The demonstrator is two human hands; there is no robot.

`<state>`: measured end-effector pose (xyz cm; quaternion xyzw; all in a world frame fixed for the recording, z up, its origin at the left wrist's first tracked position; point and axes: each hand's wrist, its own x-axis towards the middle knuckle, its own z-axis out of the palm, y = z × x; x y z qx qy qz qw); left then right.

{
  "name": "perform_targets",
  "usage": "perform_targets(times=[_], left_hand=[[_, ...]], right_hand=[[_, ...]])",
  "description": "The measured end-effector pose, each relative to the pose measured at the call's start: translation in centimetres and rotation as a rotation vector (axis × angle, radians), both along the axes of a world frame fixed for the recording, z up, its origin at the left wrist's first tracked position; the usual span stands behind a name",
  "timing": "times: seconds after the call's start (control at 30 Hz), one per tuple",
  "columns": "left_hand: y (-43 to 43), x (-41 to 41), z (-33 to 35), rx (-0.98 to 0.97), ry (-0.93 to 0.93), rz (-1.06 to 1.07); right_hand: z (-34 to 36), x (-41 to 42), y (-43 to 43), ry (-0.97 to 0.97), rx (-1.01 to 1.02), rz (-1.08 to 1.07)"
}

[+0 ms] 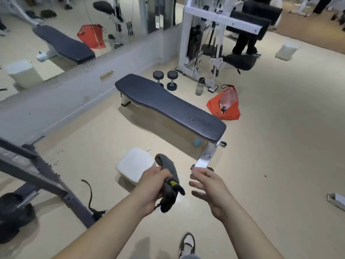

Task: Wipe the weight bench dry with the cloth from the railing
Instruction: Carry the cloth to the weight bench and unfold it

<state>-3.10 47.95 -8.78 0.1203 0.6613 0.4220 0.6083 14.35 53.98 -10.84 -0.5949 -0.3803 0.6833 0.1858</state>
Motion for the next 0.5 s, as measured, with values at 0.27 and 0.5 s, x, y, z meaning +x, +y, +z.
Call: perform_targets(times=[0.27,0.5], left_hand=[[11.0,-6.2,2.7,0.078,0.067,0.231],[21.6,-15.1,2.8,0.131,0.156,0.264]], right_hand=[[3.4,-11.4,14.3,0.15,-0.028,0.389],[3.3,-22.7,25.0,0.148,-0.068,0.47]])
